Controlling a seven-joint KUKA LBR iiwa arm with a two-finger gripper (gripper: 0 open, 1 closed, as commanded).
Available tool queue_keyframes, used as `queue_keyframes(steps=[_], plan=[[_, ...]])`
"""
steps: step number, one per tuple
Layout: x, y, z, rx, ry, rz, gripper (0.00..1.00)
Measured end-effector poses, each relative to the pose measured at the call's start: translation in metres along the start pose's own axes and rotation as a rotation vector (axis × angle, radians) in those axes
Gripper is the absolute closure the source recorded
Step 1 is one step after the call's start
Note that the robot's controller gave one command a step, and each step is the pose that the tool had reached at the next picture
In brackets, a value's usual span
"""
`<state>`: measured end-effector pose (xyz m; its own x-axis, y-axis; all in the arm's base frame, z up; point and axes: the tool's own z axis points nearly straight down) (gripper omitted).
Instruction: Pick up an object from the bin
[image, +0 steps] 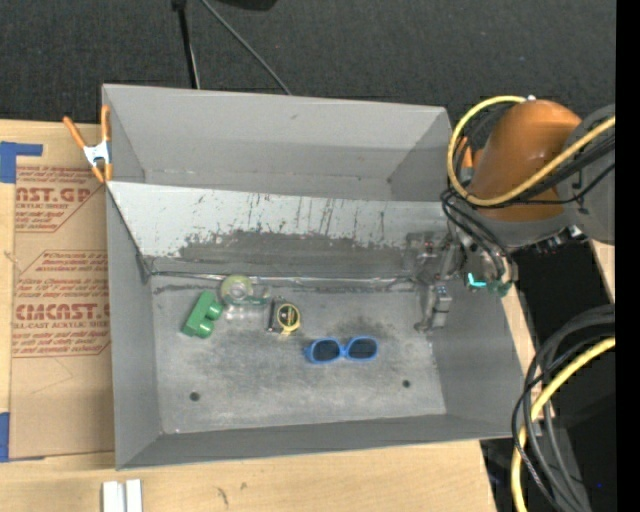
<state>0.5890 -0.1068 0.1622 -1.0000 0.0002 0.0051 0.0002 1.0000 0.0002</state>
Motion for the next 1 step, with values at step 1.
queue_keyframes(steps=[1], plan=[[0.0341,0.0749,0.0974,-0.004,0.003,0.032,0.00]])
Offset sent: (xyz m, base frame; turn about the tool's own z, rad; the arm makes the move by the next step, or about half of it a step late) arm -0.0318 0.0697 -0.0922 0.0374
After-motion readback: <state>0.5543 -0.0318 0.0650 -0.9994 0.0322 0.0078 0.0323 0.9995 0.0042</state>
